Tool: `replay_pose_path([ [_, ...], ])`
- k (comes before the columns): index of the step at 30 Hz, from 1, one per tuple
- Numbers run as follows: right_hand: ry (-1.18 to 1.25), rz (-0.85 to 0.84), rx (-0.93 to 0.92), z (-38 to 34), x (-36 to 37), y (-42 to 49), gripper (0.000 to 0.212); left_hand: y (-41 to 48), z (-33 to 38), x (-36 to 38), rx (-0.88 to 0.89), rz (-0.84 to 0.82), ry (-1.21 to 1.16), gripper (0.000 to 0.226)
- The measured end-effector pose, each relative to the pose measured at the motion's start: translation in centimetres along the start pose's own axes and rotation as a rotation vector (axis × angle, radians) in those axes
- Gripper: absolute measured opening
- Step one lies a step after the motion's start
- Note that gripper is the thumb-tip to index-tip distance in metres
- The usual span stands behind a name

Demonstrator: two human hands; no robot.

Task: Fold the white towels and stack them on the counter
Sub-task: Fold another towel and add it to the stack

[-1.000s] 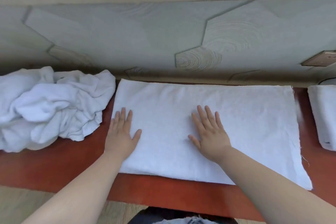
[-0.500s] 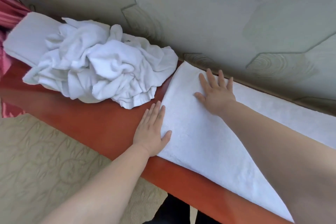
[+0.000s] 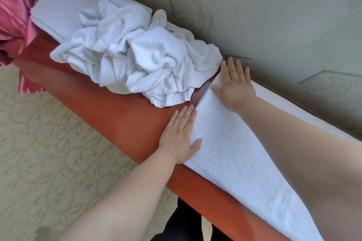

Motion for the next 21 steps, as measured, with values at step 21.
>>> replay_pose_path([
  [21, 0.045, -0.022, -0.255, -6.1, 7.5, -25.3, 0.073, -5.0, -2.3, -4.6, -0.346, 0.054, -0.241, 0.025],
])
Point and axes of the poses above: each hand's wrist, its own y-axis towards the middle knuckle, its own x-axis out of the palm, z = x × y, the point moved 10 cm from there along y, towards the middle knuckle, and after that the axes turned 13 degrees about -y, right-handed, at the moved point
